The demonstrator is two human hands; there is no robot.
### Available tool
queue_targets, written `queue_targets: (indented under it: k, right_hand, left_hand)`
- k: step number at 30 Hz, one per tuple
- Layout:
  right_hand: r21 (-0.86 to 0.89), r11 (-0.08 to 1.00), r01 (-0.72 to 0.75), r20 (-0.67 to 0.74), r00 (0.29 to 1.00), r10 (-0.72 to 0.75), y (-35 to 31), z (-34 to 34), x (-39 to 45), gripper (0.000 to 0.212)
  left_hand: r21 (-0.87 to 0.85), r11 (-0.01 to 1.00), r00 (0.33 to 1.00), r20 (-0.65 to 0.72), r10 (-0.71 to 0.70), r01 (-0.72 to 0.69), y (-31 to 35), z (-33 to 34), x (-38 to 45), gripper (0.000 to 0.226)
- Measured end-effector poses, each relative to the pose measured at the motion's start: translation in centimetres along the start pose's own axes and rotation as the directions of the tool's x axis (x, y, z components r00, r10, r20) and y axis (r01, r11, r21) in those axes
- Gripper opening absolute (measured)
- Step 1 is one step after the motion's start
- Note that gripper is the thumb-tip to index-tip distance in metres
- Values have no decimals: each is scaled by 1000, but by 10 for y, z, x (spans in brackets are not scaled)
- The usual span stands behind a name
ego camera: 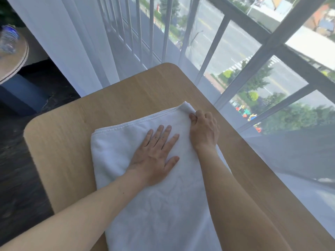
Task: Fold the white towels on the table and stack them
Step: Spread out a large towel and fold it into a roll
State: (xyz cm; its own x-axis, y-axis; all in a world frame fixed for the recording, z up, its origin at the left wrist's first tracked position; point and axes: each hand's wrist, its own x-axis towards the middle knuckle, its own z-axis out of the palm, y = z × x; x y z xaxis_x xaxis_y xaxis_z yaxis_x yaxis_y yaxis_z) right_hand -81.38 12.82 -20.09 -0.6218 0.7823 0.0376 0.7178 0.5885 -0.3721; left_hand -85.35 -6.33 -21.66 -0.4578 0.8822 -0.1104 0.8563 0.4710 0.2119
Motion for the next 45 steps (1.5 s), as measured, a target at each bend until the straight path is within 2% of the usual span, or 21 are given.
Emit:
queue_targets:
  k: [4, 8, 11, 15, 18, 23, 27, 31, 34, 36, 38, 40, 43, 45]
  right_hand:
    - [19, 992, -123, -24, 992, 123, -3, -3, -39, 37]
    - [53, 979, -199, 8, 980, 198, 0, -9, -152, 51]
    - [50, 953, -299, -12, 954, 300, 11, -18, -234, 52]
    - [-62, 905, -420, 46, 905, 423, 41, -37, -289, 60]
    - [-90, 860, -503, 94, 855, 510, 71, -51, -302, 58]
    - [26, 811, -585, 37, 811, 584, 113, -88, -322, 55]
    - [31, 727, -686, -67, 724, 686, 142, -120, -370, 49]
    - [-27, 621, -784, -66, 621, 781, 166, -129, -419, 53]
    - [53, 560, -827, -120, 552, 825, 181, -130, -445, 54]
    - [109, 473, -874, -150, 456, 877, 190, -130, -462, 54]
    - [153, 361, -920, -111, 347, 931, 196, -128, -478, 54]
    - [254, 287, -924, -87, 274, 958, 198, -126, -492, 53]
    - [441, 270, -856, -97, 254, 962, 199, -128, -503, 49]
    - [586, 232, -777, -27, 267, 963, 202, -131, -504, 46]
  left_hand:
    - [3, 997, 994, 87, 71, -72, 5, -3, -30, 71]
    - [-5, 971, 964, 116, 238, -239, 19, 4, -69, 72]
    - [6, 943, 940, 79, 332, -333, 37, 10, -83, 72]
    - [-16, 879, 869, 143, 474, -477, 77, 17, -84, 71]
    - [-56, 833, 814, 184, 551, -551, 113, 21, -87, 69]
    - [-92, 708, 677, 230, 699, -700, 171, 34, -103, 65]
    - [-155, 599, 543, 292, 787, -785, 214, 49, -128, 67]
    - [-195, 595, 531, 297, 794, -780, 255, 57, -133, 70]
    - [-256, 553, 475, 308, 824, -793, 289, 55, -126, 72]
    - [-311, 519, 424, 325, 845, -796, 314, 54, -124, 69]
    - [-348, 511, 382, 376, 844, -786, 339, 55, -121, 65]
    - [-335, 517, 372, 411, 832, -787, 363, 54, -116, 68]
    - [-314, 542, 378, 453, 807, -780, 396, 51, -111, 71]
    - [-317, 584, 378, 520, 766, -747, 411, 50, -114, 71]
